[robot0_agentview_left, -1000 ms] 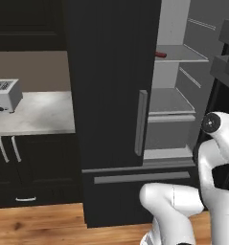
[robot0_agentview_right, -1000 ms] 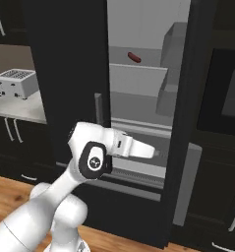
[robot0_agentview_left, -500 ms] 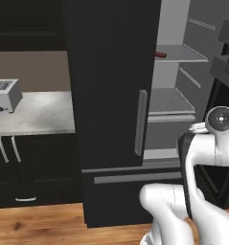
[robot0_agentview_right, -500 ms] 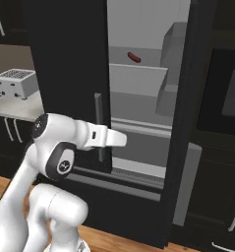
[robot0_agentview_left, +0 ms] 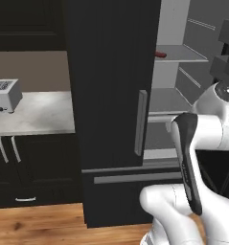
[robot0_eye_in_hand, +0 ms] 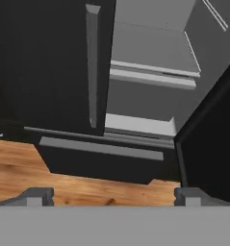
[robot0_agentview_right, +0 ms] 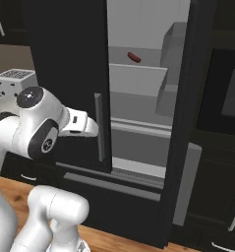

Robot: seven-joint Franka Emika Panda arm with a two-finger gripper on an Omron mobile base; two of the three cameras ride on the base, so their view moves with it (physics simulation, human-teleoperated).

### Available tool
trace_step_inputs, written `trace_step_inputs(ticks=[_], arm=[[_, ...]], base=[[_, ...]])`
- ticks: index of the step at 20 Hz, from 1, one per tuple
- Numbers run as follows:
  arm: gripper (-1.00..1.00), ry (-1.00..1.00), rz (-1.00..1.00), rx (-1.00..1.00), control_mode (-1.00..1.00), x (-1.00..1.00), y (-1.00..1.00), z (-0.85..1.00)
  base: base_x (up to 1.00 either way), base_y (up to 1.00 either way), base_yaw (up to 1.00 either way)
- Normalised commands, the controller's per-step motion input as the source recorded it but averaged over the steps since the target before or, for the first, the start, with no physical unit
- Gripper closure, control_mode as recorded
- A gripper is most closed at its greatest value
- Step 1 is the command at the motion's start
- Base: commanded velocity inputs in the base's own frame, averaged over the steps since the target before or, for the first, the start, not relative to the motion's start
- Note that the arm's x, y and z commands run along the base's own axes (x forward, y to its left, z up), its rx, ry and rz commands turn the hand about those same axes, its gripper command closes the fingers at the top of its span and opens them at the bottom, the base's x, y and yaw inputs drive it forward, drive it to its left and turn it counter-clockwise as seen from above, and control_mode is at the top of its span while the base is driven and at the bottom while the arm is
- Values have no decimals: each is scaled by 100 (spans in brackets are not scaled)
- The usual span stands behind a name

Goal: Move the hot dog bun to the plate on the dining table and place the condiment next to that plate. Then navigate to the fridge and take the sausage and place it on the plate as well.

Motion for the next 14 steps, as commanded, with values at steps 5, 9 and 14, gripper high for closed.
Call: trace_step_inputs(ticks=[5,9,14], arm=[[-100,1,8,20,-100,26,75,-17],[-100,-25,0,-2,-100,53,30,-17],[-100,-26,-11,-27,-100,53,4,-16]], base=[[0,0,0],[0,0,0],[0,0,0]])
